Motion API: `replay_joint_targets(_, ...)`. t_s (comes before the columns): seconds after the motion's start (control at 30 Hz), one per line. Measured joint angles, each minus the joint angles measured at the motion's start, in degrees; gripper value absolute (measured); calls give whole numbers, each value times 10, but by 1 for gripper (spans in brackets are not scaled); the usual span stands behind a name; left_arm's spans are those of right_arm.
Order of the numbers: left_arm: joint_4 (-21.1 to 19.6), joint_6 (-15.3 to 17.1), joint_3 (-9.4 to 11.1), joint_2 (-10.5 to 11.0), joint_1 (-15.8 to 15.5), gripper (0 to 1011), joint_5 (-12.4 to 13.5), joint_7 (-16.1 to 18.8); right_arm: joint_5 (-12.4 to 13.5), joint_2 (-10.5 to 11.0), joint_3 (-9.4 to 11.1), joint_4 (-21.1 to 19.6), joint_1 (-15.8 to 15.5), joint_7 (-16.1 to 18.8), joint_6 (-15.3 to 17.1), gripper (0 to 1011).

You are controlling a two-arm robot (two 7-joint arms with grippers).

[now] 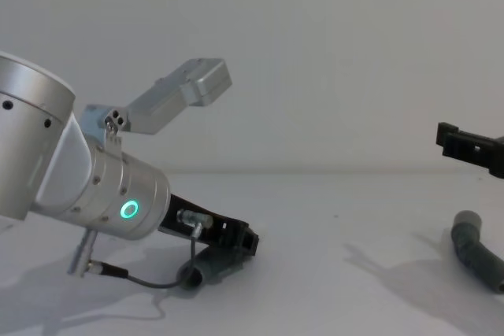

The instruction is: Use both hands to pick up one end of the pipe from the table, align the ends, and insert them.

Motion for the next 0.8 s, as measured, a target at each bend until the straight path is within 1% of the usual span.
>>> replay_joint_targets(0.17,0,0,0,0,0,347,0,0,-16,6,-4,-5,-3,2,-9,998)
replay_joint_targets(0.33,0,0,0,0,0,347,0,0,-29,16,-7,-18,-8,4,-1,998)
replay_joint_targets(0.43,0,0,0,0,0,347,0,0,-40,24,-10,-33,-13,5,19,998)
replay_joint_targets(0.47,0,0,0,0,0,347,0,0,-45,29,-11,-41,-16,5,30,998)
replay_joint_targets(0.57,0,0,0,0,0,347,0,0,-53,34,-13,-54,-20,5,50,998)
replay_joint_targets(0.6,0,0,0,0,0,347,0,0,-59,37,-15,-64,-23,3,65,998)
replay_joint_targets(0.67,0,0,0,0,0,347,0,0,-65,39,-17,-73,-27,0,78,998)
replay_joint_targets(0.73,0,0,0,0,0,347,0,0,-72,39,-20,-86,-31,-7,101,998)
replay_joint_targets(0.8,0,0,0,0,0,347,0,0,-77,39,-22,-92,-33,-12,116,998)
